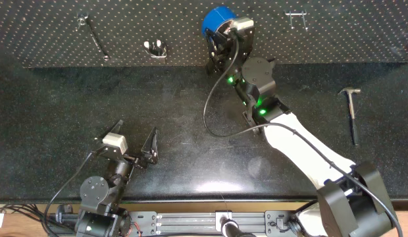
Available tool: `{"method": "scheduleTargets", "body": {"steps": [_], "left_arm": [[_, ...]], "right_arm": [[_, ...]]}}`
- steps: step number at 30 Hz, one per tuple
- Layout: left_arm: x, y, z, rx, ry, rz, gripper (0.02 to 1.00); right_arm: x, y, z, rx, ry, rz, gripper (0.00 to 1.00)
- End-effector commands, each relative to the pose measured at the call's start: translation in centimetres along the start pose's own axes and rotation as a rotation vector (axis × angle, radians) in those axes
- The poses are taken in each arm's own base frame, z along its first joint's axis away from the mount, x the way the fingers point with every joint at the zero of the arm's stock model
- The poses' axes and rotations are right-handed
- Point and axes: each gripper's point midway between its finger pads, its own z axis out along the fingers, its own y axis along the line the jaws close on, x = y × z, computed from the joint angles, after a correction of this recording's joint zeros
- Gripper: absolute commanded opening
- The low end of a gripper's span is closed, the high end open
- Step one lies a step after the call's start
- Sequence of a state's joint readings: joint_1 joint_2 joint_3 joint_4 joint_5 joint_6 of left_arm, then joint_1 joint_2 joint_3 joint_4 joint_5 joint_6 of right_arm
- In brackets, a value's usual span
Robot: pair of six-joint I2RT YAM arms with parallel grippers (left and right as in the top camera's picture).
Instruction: Place Tools Onto Pegboard
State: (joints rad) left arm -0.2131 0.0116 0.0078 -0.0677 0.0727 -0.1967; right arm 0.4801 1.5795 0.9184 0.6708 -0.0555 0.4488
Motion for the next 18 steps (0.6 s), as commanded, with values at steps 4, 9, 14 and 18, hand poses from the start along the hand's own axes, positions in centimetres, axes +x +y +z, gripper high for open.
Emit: {"method": "scheduleTargets", "body": {"steps": [4, 9, 14, 18], "left_arm": [[0.1, -0.3, 0.0, 0.018, 0.002, -0.008, 0.993], [0.1, -0.3, 0.0, 0.018, 0.003, -0.008, 0.993], [0.1, -0.3, 0.0, 0.018, 0.003, -0.008, 0.993], [0.1, -0.3, 0.0, 0.018, 0.003, -0.008, 0.993]], "right_arm": [[-1.0, 0.9, 1.4, -0.025, -0.018, 0.047, 0.075], [-0.7, 0.7, 1.4, -0.018, -0.004, 0.096, 0.169], [-0.7, 2.1, 1.1, -0.088, 0.022, 0.096, 0.259], [0.5, 3.5, -2.0, -0.158, 0.223, 0.149, 0.259]]}}
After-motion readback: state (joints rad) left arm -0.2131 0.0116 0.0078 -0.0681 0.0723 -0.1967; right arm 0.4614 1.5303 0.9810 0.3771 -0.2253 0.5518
